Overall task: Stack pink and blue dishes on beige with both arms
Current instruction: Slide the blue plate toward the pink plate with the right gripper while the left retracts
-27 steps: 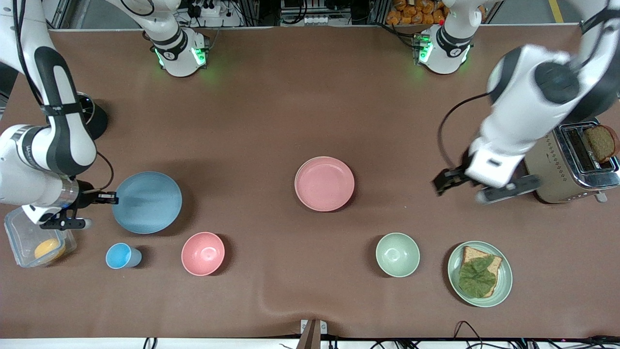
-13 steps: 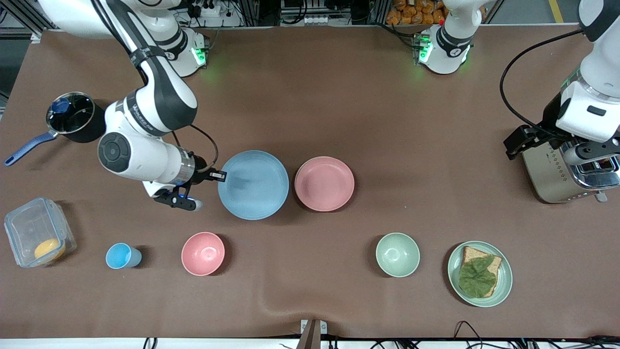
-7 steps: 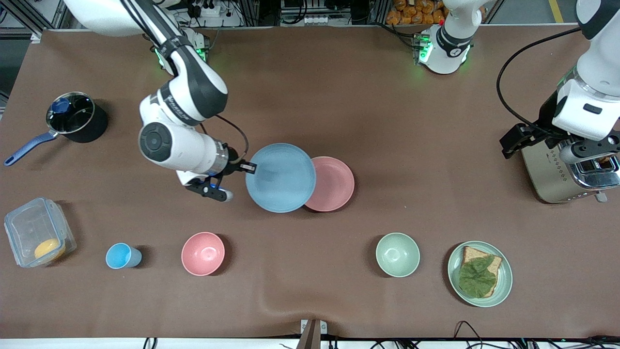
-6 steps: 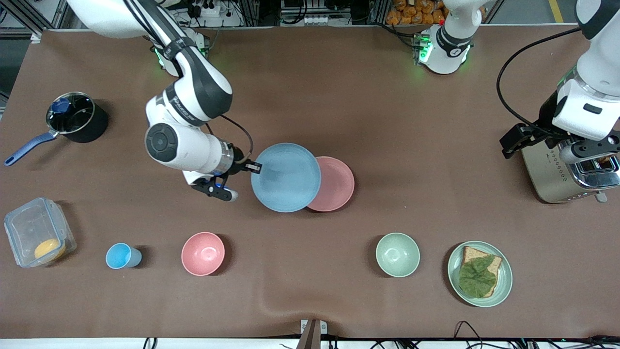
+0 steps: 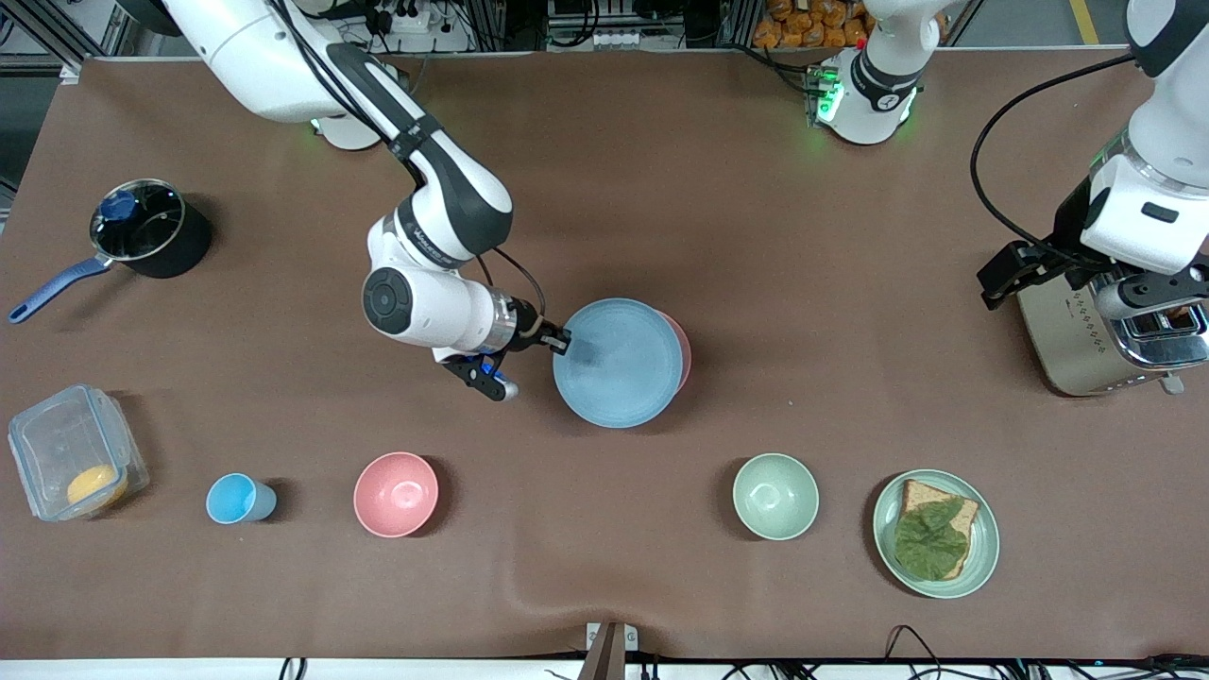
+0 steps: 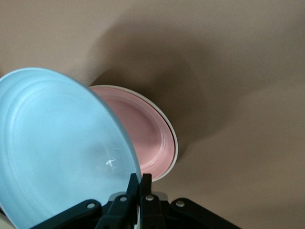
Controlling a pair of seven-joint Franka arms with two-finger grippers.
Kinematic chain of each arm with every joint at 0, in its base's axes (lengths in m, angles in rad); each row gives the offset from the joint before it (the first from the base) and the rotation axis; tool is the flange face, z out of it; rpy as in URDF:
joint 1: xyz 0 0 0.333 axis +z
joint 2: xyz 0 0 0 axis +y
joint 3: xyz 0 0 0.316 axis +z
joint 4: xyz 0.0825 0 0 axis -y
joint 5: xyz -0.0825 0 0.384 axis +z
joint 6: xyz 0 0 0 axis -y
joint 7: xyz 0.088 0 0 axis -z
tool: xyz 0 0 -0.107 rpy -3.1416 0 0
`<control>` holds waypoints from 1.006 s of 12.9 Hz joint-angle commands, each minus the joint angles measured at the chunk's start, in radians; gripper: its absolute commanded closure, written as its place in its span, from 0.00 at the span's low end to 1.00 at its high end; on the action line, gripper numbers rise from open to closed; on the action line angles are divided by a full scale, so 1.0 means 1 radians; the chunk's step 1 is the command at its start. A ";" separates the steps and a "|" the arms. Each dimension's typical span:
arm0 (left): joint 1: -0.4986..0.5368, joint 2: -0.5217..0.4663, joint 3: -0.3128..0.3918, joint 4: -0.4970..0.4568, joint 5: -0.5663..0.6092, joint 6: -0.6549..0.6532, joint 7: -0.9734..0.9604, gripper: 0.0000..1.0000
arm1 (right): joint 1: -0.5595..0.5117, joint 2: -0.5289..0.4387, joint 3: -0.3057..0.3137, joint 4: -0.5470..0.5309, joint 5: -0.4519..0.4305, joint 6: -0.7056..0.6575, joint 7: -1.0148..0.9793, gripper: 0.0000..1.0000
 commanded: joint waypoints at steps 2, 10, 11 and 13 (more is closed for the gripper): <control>0.014 -0.025 0.002 -0.004 -0.016 -0.015 0.029 0.00 | 0.023 0.006 -0.008 0.000 0.026 0.015 0.058 1.00; -0.294 -0.087 0.361 -0.024 -0.054 -0.024 0.139 0.00 | 0.111 0.005 -0.011 -0.098 0.015 0.130 0.058 1.00; -0.296 -0.087 0.367 -0.024 -0.057 -0.024 0.139 0.00 | 0.132 0.008 -0.021 -0.100 0.015 0.133 0.060 1.00; -0.299 -0.084 0.367 -0.026 -0.057 -0.021 0.140 0.00 | 0.178 0.011 -0.079 -0.109 0.015 0.132 0.060 1.00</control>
